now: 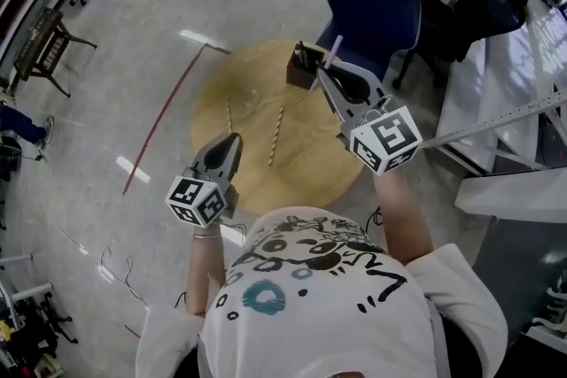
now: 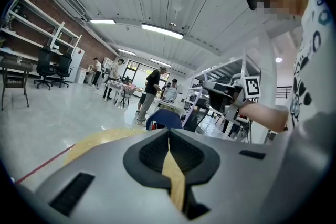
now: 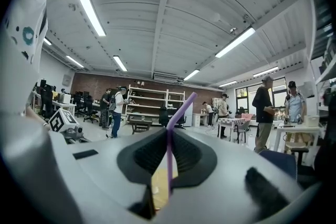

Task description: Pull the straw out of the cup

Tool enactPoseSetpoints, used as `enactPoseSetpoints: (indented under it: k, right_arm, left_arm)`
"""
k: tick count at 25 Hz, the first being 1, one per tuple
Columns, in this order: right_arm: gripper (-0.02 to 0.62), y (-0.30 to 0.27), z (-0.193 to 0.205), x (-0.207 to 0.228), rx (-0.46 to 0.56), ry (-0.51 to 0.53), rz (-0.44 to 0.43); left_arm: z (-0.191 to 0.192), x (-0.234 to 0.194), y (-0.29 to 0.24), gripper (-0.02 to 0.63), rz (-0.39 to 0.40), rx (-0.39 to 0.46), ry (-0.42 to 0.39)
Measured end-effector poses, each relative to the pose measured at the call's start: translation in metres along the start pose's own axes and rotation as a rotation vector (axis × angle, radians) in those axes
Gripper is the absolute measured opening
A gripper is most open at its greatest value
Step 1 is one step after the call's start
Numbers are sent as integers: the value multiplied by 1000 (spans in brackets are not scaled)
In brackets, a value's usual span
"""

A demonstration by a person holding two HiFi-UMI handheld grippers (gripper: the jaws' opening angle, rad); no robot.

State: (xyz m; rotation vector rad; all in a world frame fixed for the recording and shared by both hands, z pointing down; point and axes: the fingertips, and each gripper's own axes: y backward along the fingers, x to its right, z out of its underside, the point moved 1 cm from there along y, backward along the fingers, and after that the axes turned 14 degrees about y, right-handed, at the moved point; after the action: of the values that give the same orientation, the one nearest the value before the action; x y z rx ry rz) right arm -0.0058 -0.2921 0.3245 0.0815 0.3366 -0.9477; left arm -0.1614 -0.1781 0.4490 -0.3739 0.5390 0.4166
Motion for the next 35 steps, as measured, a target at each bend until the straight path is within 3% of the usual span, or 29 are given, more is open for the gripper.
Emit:
enactPoseSetpoints:
  k: [35]
  right_arm:
    - [41,28,92,-25,-122,-123,-9]
  left_arm:
    - [18,0,-25,18,11,-46,27]
